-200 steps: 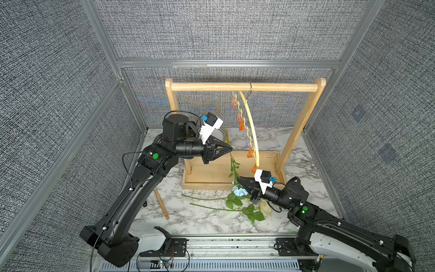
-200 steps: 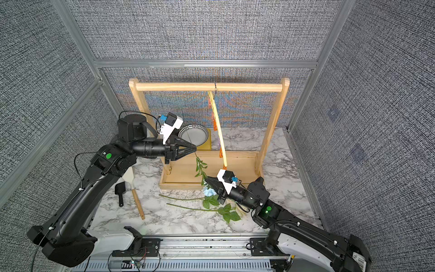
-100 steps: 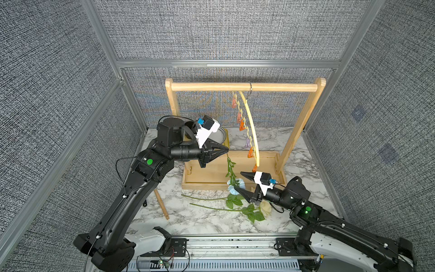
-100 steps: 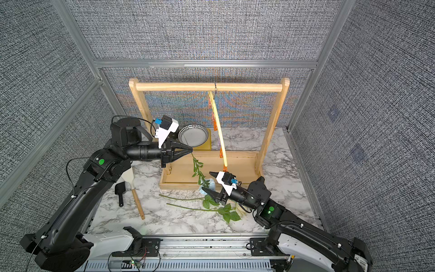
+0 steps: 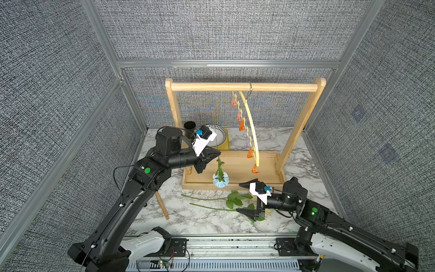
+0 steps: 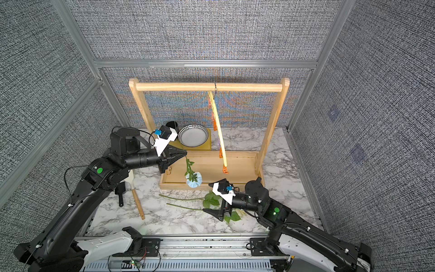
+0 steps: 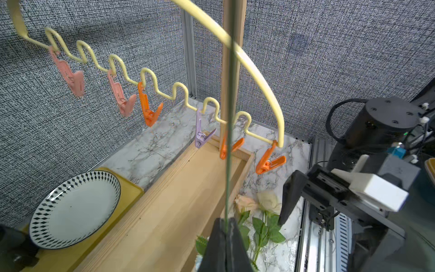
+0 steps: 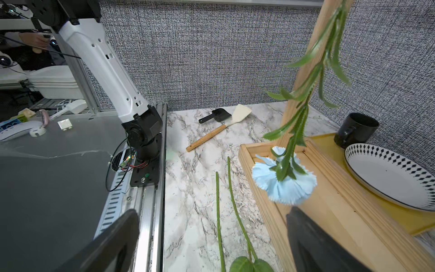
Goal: Dry the flowers on a clothes hanger
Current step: Pick up the flower at the center of the board, then open the clamp at the hanger.
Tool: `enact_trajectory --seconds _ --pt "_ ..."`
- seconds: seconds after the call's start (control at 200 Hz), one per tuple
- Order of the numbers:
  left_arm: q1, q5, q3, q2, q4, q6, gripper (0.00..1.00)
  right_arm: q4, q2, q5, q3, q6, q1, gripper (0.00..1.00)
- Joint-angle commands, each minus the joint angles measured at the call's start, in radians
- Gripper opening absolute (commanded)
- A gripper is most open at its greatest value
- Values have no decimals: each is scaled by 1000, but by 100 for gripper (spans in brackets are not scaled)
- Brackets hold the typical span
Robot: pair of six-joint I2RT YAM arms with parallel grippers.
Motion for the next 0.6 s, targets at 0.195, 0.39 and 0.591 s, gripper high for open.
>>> enact_trajectory --seconds 0.195,0.39,0.591 --pt "2 -54 -40 4 -1 17 2 6 -101 156 -100 13 -46 99" --pt "1 -139 -65 11 39 12 2 23 -197 61 -150 -21 -182 95" --pt "1 -283 -101 9 122 0 2 -27 -298 103 -204 -27 -330 93"
